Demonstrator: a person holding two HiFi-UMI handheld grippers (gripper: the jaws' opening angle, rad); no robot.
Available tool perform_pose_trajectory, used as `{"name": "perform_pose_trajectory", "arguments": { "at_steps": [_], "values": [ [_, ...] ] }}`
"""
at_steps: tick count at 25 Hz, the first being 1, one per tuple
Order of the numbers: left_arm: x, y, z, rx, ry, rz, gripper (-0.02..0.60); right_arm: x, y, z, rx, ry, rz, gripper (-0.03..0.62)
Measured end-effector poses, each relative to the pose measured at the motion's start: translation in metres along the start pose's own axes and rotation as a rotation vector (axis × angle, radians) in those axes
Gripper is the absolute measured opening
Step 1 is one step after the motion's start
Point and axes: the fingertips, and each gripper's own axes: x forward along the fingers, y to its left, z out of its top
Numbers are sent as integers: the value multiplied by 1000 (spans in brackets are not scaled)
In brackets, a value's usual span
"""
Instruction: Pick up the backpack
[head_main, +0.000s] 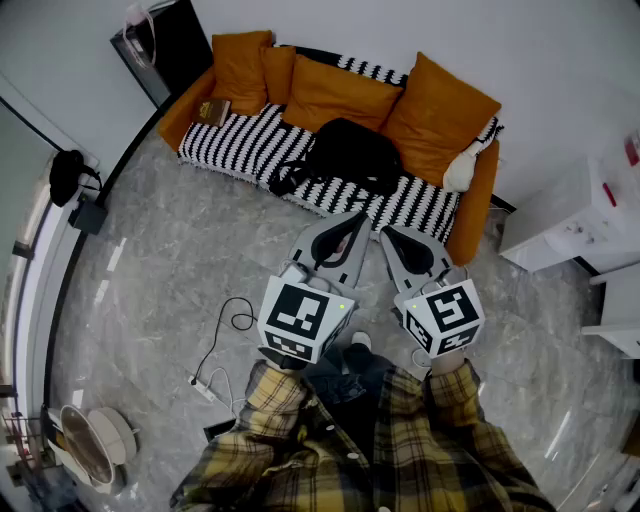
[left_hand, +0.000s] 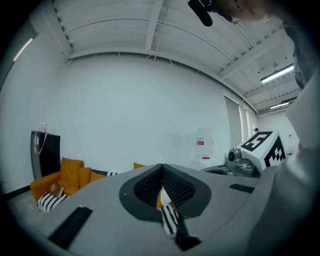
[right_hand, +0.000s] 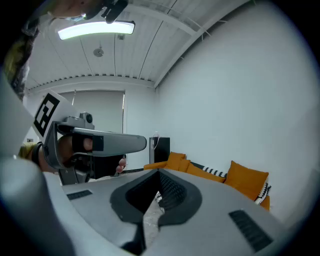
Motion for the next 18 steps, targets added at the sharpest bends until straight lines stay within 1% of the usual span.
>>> {"name": "perform_pose_trajectory", "arguments": {
  "at_steps": [5,9,13,18],
  "values": [
    [9,-4,5,5,-4,-3,18,-1,-11,2,11,-2,2,15],
    [17,-6,6,11,-9,19,18,-2,-23,-1,10,-1,5,15],
    [22,-1,11,15,-28,61,18,-6,-35,-4,10,-7,16,15],
    [16,4,12,10,-40,138,18,-17,-41,-12,16,7,57,15]
  ]
}}
